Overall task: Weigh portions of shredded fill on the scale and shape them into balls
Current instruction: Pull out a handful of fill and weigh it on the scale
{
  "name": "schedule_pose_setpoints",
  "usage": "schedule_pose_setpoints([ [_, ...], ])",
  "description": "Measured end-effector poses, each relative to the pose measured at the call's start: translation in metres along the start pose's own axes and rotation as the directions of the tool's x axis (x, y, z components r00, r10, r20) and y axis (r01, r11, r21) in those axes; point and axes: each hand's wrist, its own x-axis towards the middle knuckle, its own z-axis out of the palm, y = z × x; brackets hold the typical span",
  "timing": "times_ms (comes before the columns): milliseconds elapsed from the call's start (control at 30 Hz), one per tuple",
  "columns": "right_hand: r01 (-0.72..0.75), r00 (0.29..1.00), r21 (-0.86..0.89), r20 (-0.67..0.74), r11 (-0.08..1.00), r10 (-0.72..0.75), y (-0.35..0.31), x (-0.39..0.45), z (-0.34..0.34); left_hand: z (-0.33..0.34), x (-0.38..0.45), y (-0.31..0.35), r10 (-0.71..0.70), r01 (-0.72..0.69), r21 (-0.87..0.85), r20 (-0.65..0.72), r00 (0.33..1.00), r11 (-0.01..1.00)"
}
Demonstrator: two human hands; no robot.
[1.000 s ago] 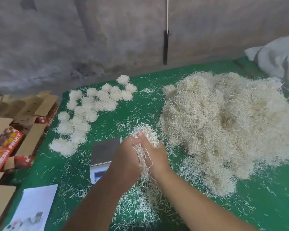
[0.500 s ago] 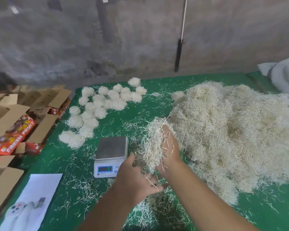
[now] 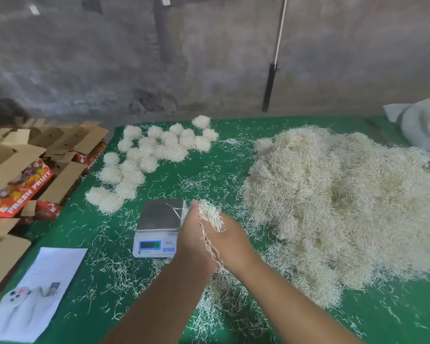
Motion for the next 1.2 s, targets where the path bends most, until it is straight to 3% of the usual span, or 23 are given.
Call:
schedule_pose_setpoints([
  [100, -0.089, 0.994, 0.202, 0.086, 0.975, 0.073, -0.005, -0.009, -0.003, -0.004, 0.008, 0.011, 0.021, -0.018, 0.030, -0.090, 0.996, 0.999],
  [167, -0.195, 0.979, 0.433, 0.137, 0.880, 0.149, -0.001, -0.013, -0.011, -0.002, 0.019, 0.023, 0.066, -0.065, 0.013, -0.107, 0.992, 0.998],
  [233, -0.304, 0.952, 0.668, 0.190, 0.679, 0.240, 0.008, -0.015, -0.018, 0.002, 0.026, 0.032, 0.173, -0.161, 0.096, -0.135, 0.976, 0.982],
  [300, -0.405, 0.899, 0.833, 0.287, 0.376, 0.332, 0.017, -0.014, -0.021, 0.007, 0.027, 0.030, 0.313, -0.290, 0.183, -0.113, 0.943, 0.940],
  [367, -0.473, 0.850, 0.875, 0.420, 0.108, 0.319, 0.019, -0.013, -0.023, 0.013, 0.018, 0.019, 0.435, -0.425, 0.274, 0.026, 0.900, 0.863],
  [433, -0.499, 0.852, 0.867, 0.493, -0.010, 0.178, 0.012, -0.013, -0.030, 0.015, 0.010, -0.002, 0.527, -0.562, 0.389, 0.203, 0.825, 0.730],
  [467, -0.513, 0.848, 0.858, 0.511, -0.029, 0.140, 0.007, -0.013, -0.032, 0.015, 0.008, -0.013, 0.584, -0.630, 0.476, 0.264, 0.768, 0.614],
  [567, -0.500, 0.860, 0.866, 0.496, 0.006, 0.117, -0.005, -0.009, -0.034, 0.013, 0.009, -0.033, 0.700, -0.672, 0.734, 0.430, 0.570, 0.097],
  [600, -0.480, 0.872, 0.876, 0.471, 0.043, 0.131, -0.006, -0.007, -0.032, 0.012, 0.011, -0.035, 0.685, -0.638, 0.770, 0.472, 0.554, -0.015],
  [633, -0.453, 0.886, 0.888, 0.439, 0.079, 0.151, -0.004, -0.004, -0.030, 0.012, 0.012, -0.037, 0.644, -0.608, 0.792, 0.497, 0.581, -0.063],
  [700, -0.383, 0.917, 0.917, 0.363, 0.108, 0.167, 0.000, 0.001, -0.027, 0.014, 0.011, -0.037, 0.545, -0.603, 0.797, 0.516, 0.660, -0.025],
  [733, -0.346, 0.930, 0.929, 0.322, 0.128, 0.180, 0.001, 0.002, -0.027, 0.015, 0.006, -0.036, 0.492, -0.631, 0.774, 0.535, 0.687, 0.039],
  [833, -0.194, 0.962, 0.916, 0.109, 0.350, 0.249, 0.000, 0.007, -0.041, 0.023, -0.014, -0.035, 0.310, -0.657, 0.691, 0.581, 0.753, 0.300],
  [933, -0.151, 0.947, 0.895, 0.010, 0.419, 0.320, -0.009, 0.015, -0.057, 0.023, -0.032, -0.029, 0.270, -0.510, 0.568, 0.455, 0.849, 0.645],
  [1000, -0.115, 0.956, 0.902, -0.012, 0.415, 0.292, -0.017, 0.017, -0.065, 0.014, -0.022, -0.024, 0.217, -0.293, 0.414, 0.222, 0.951, 0.862],
  [1033, -0.103, 0.969, 0.913, 0.003, 0.395, 0.246, -0.021, 0.017, -0.067, 0.010, -0.013, -0.021, 0.094, -0.136, 0.329, 0.142, 0.985, 0.935],
  [1067, -0.113, 0.980, 0.921, 0.042, 0.372, 0.194, -0.024, 0.017, -0.068, 0.006, -0.005, -0.019, -0.073, 0.044, 0.239, 0.113, 0.991, 0.970],
  [1133, -0.198, 0.980, 0.919, 0.184, 0.340, 0.073, -0.029, 0.014, -0.067, -0.004, 0.007, -0.020, -0.327, 0.307, 0.134, 0.164, 0.931, 0.942],
  [1200, -0.328, 0.933, 0.874, 0.360, 0.360, -0.023, -0.030, 0.011, -0.064, -0.008, 0.010, -0.021, -0.354, 0.340, 0.099, 0.246, 0.902, 0.935],
])
